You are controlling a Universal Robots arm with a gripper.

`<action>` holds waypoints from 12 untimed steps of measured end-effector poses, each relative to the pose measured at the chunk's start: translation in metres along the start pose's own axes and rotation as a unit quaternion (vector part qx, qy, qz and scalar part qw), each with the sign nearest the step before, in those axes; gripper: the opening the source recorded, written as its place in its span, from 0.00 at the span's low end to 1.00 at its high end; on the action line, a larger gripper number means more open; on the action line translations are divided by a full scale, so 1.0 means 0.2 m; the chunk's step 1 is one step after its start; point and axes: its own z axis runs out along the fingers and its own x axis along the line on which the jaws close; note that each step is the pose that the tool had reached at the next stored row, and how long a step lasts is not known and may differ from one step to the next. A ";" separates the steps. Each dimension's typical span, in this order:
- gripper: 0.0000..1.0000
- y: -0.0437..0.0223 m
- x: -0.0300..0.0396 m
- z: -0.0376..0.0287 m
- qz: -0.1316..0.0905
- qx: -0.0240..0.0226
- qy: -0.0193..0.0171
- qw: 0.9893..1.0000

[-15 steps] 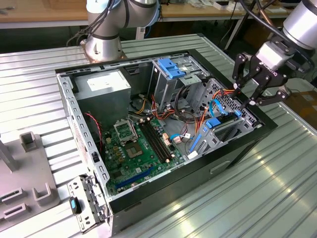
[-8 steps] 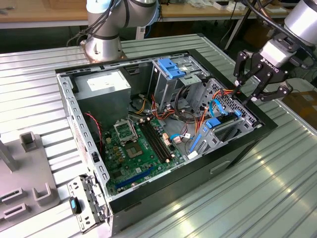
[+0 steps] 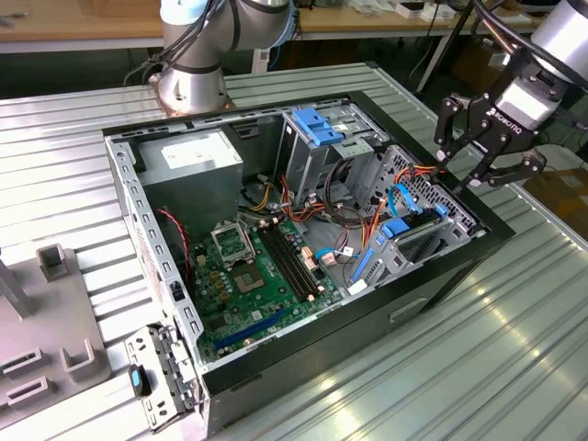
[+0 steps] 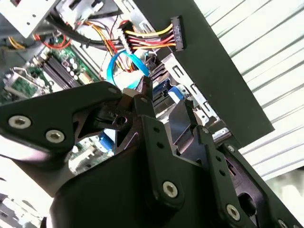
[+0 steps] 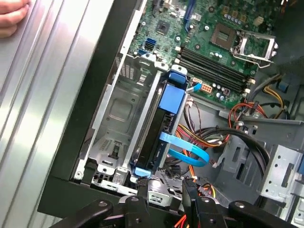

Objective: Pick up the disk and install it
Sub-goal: 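Insert the second disk wire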

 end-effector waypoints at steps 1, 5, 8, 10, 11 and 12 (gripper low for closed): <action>0.42 -0.011 0.004 -0.001 -0.007 -0.001 0.000 1.000; 0.42 -0.065 0.025 -0.004 -0.027 -0.003 0.000 1.000; 0.42 -0.119 0.042 -0.006 -0.041 -0.005 0.000 0.999; 0.42 -0.127 0.039 -0.006 -0.043 -0.005 0.000 0.999; 0.42 -0.128 0.038 -0.005 -0.043 -0.005 0.000 0.999; 0.42 -0.128 0.037 -0.005 -0.044 -0.005 0.000 0.999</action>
